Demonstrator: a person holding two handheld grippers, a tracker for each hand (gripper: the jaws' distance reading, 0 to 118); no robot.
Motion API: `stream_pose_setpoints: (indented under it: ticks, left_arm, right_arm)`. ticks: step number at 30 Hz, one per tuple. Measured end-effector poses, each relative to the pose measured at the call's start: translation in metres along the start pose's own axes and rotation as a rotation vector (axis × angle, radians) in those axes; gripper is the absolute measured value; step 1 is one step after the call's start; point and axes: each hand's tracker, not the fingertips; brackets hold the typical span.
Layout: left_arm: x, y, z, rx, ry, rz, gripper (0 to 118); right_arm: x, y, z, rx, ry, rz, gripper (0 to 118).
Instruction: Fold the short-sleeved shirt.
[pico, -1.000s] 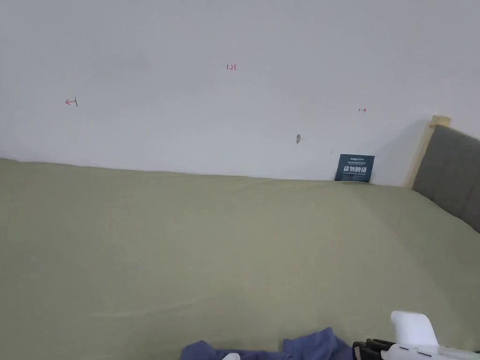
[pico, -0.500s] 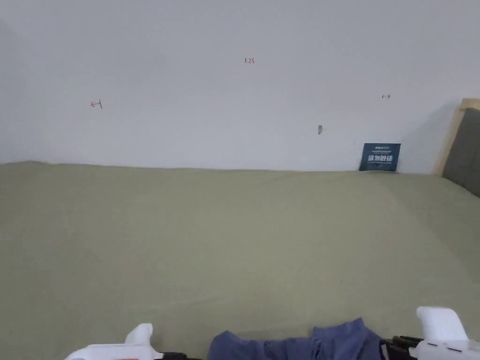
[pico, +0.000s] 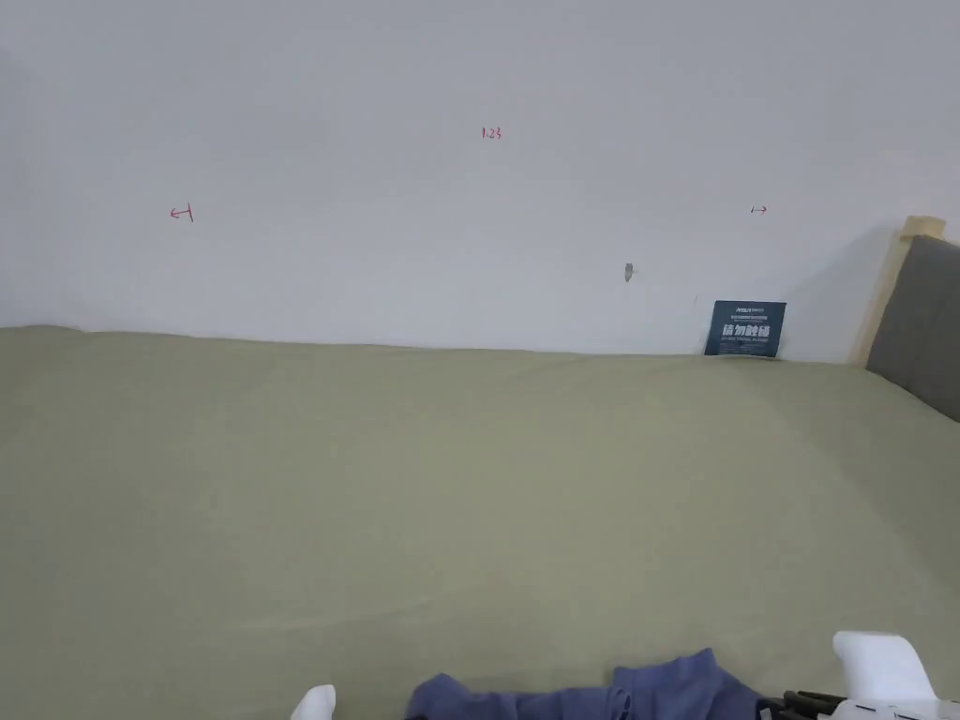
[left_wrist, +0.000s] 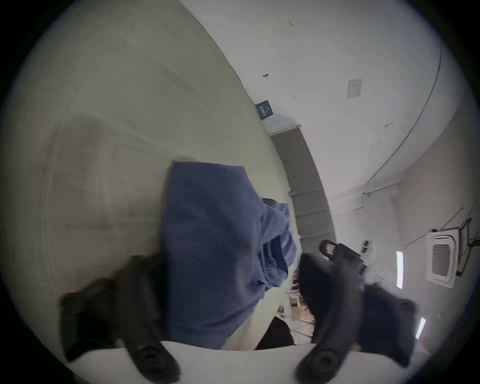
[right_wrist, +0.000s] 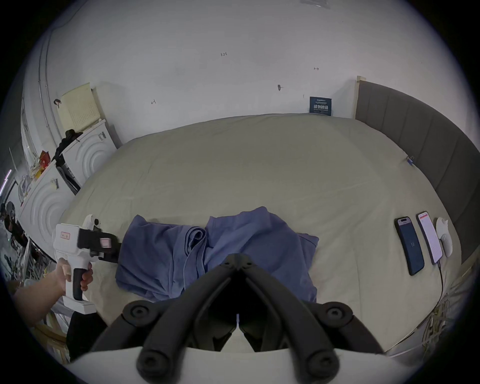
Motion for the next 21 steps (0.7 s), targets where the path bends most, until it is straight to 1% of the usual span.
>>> stream_pose_setpoints:
  ticks: [1, 2, 3, 4, 5, 6, 8, 11, 13, 16, 17, 19, 20, 21]
  left_arm:
    - [0.000, -0.001, -0.001, 0.008, 0.039, 0.012, 86]
    - [-0.002, -0.002, -0.001, 0.015, 0.120, 0.033, 52]
    - [-0.005, -0.004, -0.001, 0.023, 0.173, 0.075, 10]
    - [-0.011, -0.006, 0.001, 0.046, 0.136, 0.117, 11]
    - [-0.017, -0.008, 0.006, 0.059, 0.041, 0.151, 11]
    - [-0.017, -0.010, 0.011, 0.078, 0.027, 0.159, 11]
    - [-0.014, -0.008, 0.023, 0.095, 0.049, 0.147, 11]
    - [-0.012, -0.001, 0.046, 0.125, 0.013, 0.168, 11]
    - [-0.002, 0.004, 0.067, 0.175, 0.053, 0.130, 11]
    - [0.011, 0.014, 0.099, 0.232, 0.091, 0.146, 11]
    - [0.019, 0.018, 0.108, 0.234, 0.100, 0.133, 11]
    - [0.042, 0.024, 0.114, 0.231, 0.174, 0.076, 11]
    - [0.057, 0.024, 0.112, 0.217, 0.191, 0.037, 11]
    - [0.071, 0.025, 0.105, 0.201, 0.215, 0.026, 11]
  right_arm:
    - [0.001, -0.001, 0.000, 0.000, -0.001, -0.002, 0]
    - [0.002, -0.002, 0.000, -0.003, -0.005, -0.005, 0]
    - [0.004, -0.003, 0.000, -0.005, -0.008, -0.007, 0]
    - [0.005, -0.004, 0.000, -0.007, -0.010, -0.010, 0]
    - [0.006, -0.004, 0.000, -0.009, -0.012, -0.015, 0]
    - [0.006, -0.005, 0.000, -0.009, -0.011, -0.020, 0]
    - [0.008, -0.004, -0.001, -0.008, -0.009, -0.024, 0]
    - [0.006, -0.002, -0.002, -0.005, -0.012, -0.023, 0]
    - [0.003, 0.000, -0.001, 0.006, -0.001, -0.024, 0]
    - [-0.002, 0.003, -0.001, 0.010, 0.015, -0.018, 0]
    - [-0.004, 0.003, -0.002, 0.012, 0.014, -0.016, 0]
    - [-0.005, 0.005, -0.002, 0.013, 0.019, -0.011, 0]
    - [-0.006, 0.005, -0.002, 0.016, 0.021, -0.013, 0]
    - [-0.006, 0.006, -0.001, 0.019, 0.024, -0.014, 0]
